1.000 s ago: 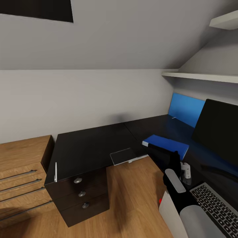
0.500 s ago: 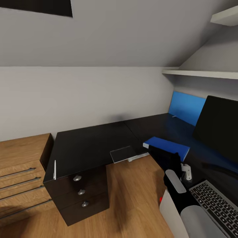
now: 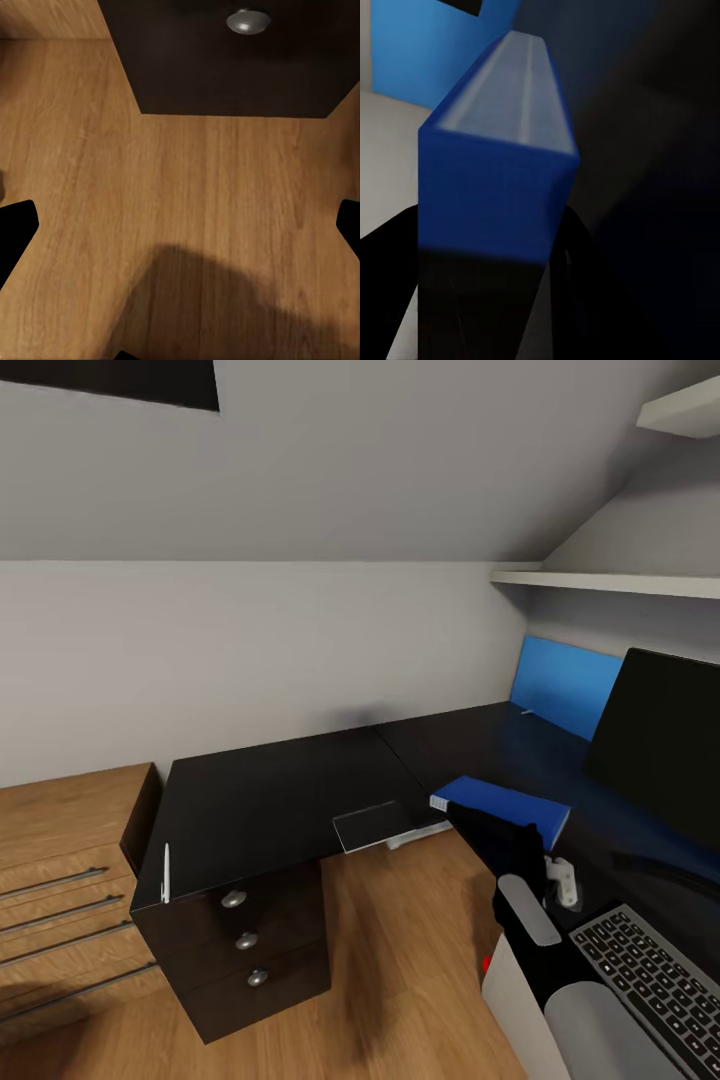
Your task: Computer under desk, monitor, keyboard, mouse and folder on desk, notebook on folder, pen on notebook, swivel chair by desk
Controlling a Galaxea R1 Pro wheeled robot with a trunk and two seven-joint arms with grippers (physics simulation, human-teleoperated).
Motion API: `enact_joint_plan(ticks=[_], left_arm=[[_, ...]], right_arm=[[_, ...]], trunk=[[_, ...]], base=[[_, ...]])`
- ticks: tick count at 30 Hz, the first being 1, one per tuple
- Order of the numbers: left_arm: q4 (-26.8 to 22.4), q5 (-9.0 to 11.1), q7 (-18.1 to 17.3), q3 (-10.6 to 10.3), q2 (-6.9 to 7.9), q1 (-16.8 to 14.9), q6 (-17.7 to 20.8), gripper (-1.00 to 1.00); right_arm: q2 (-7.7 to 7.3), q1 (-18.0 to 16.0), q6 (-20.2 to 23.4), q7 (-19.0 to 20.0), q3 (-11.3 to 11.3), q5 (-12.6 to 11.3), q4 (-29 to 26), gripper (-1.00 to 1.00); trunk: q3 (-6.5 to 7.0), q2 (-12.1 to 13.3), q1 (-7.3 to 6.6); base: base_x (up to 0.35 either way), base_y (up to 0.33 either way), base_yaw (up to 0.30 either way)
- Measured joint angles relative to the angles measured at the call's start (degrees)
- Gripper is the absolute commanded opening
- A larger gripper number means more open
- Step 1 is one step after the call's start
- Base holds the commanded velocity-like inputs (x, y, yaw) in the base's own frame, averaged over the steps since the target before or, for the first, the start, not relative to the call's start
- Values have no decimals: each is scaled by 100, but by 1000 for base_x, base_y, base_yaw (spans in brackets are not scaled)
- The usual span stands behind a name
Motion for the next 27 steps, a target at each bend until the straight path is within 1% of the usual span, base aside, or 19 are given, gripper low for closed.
enact_joint_plan(ticks=[4,7,9,10,17,22,27], left_arm=[[1,-6,-5,0,1,0,0,100],[1,-3,-11,4,3,0,6,100],[1,3,-14,7,2,0,8,100],[1,5,-15,5,2,1,9,100],[1,6,-14,9,1,1,9,100],[1,6,-14,10,1,1,9,100],[4,6,-14,6,1,-1,8,100]], right_arm=[[-4,-7,0,0,1,1,110,-100],[-6,-8,-1,0,1,-1,149,-100],[-10,-16,-5,5,0,-15,326,-100],[-12,-28,36,4,-7,228,381,-100],[-11,-45,36,10,-8,215,398,-100],[15,-46,29,4,-34,179,391,-100],[29,-45,33,10,-18,122,383,-100]], trunk=[[0,0,-2],[0,0,-1],[0,0,0],[0,-1,0],[0,-1,0],[1,-1,0],[1,-1,0]], base=[[179,0,0],[68,0,0],[15,0,0],[6,0,0],[1,0,0],[0,0,-3],[0,0,-136]])
